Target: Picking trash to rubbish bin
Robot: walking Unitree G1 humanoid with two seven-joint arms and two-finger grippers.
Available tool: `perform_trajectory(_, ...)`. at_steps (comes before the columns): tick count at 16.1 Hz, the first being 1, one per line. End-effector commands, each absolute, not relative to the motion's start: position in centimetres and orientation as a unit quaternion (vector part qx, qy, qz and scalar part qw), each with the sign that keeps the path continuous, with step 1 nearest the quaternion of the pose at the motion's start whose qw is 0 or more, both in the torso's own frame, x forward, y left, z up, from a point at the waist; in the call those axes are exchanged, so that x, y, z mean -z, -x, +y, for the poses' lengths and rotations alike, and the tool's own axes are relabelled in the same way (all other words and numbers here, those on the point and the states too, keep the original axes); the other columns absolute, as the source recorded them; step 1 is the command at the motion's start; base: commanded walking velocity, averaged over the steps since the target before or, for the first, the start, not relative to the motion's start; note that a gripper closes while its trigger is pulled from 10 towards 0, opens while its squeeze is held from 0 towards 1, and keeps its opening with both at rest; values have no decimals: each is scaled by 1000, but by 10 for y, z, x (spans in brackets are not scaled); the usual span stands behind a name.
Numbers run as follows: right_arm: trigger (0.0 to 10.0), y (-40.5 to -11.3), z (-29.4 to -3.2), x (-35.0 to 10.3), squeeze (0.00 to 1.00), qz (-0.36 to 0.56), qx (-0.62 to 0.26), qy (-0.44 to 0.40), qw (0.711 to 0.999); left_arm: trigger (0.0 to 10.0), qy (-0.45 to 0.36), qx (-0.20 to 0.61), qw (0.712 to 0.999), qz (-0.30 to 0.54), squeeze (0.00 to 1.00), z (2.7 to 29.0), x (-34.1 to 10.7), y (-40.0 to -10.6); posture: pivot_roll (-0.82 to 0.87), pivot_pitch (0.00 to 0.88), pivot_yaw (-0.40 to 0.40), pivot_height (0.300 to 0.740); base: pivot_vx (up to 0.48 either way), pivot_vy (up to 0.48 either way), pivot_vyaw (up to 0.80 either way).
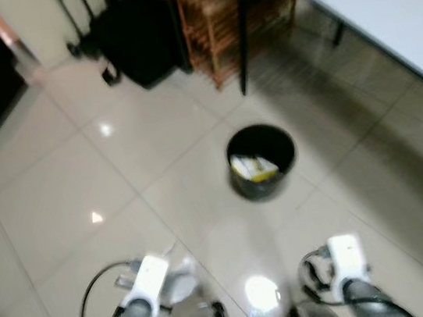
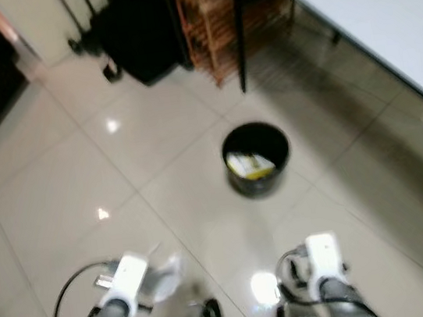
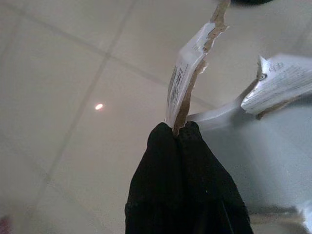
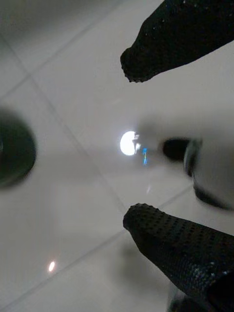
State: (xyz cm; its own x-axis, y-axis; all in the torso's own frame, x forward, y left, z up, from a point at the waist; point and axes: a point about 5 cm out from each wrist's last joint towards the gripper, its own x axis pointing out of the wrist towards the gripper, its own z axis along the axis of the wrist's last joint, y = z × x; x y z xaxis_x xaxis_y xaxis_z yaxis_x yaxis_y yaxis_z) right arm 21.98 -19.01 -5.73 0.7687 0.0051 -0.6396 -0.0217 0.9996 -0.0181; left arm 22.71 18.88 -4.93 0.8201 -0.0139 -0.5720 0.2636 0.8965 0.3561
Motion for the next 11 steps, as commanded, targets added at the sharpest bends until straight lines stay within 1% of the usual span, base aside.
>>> perform_trajectory(1,10000,-206,-207,63,0,362,17,16,932,10000,-209,85,927,298,0,180,54,-223,34,274,99,740,480,0,-800)
perform_trajectory(3,10000,-207,-207,63,0,360,17,17,932,10000,-210,85,928,297,0,180,53,-223,35,274,100,740,480,0,-800)
perform_trajectory(4,10000,-207,-207,63,0,359,20,14,933,10000,-210,86,928,297,0,180,53,-223,35,274,100,740,480,0,-494)
perform_trajectory(11,10000,-208,-205,63,0,363,17,14,932,10000,-210,86,929,292,0,179,52,-226,38,273,101,740,480,0,0)
